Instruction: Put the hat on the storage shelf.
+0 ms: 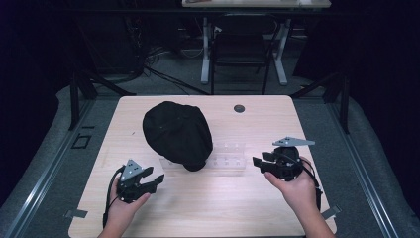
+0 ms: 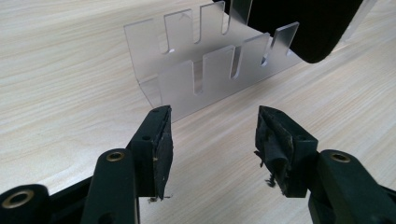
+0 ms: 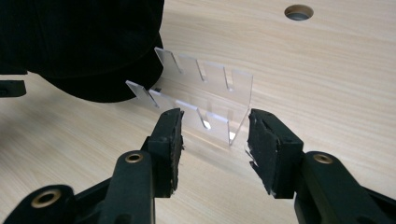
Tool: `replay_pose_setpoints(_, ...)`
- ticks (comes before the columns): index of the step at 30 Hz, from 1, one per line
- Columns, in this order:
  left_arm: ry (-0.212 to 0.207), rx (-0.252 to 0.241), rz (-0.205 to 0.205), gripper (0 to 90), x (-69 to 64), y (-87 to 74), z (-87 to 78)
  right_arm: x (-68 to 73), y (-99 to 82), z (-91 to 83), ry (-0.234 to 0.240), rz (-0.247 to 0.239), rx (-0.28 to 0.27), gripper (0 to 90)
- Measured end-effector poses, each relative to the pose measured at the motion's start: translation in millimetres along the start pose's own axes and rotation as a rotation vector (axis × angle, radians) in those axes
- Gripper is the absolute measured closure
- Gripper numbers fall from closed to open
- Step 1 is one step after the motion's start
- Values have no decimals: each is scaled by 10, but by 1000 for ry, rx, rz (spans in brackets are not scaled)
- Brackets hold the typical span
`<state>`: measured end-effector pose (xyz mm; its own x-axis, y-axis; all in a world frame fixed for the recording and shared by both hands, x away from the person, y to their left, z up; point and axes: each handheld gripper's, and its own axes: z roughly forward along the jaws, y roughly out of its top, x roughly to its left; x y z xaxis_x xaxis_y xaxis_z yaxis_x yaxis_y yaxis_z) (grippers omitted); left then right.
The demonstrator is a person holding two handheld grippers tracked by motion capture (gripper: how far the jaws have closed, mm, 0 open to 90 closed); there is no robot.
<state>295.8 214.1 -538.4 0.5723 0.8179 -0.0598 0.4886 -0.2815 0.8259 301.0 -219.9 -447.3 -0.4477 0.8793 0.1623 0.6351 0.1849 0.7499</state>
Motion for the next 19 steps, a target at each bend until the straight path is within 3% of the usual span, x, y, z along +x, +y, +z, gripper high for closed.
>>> replay_pose_setpoints(11, 0, -2, -3, 470, 15, -19, 25, -64, -365, 127, -46, 1, 1, 543)
replay_pose_setpoints(15, 0, -5, -6, 474, 16, -22, 35, -93, -439, 156, -32, 35, 0, 556)
replay_pose_setpoints(19, -8, 4, 8, 481, -1, -16, 42, -133, -519, 176, -69, 13, -14, 552)
